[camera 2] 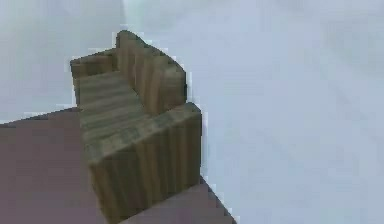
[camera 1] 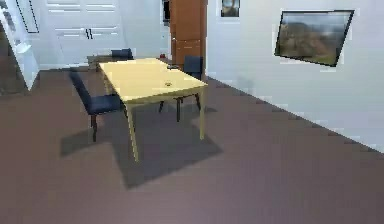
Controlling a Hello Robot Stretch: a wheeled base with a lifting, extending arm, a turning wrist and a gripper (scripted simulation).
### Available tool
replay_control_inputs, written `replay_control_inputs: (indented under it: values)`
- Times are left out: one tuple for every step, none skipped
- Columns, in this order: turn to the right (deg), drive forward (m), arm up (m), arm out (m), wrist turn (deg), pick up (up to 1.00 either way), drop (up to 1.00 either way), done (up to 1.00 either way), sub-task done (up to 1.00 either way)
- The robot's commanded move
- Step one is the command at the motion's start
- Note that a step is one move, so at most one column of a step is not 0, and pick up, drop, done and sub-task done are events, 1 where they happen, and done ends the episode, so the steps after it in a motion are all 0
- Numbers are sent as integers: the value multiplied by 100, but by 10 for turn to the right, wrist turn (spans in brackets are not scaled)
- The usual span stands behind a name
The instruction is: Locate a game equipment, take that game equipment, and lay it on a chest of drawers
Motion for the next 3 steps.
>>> replay_control_inputs:
  values:
    - [-450, 0, 0, 0, 0, 0, 0, 0, 0]
    - [-450, 0, 0, 0, 0, 0, 0, 0, 0]
    - [0, 100, 0, 0, 0, 0, 0, 0, 0]
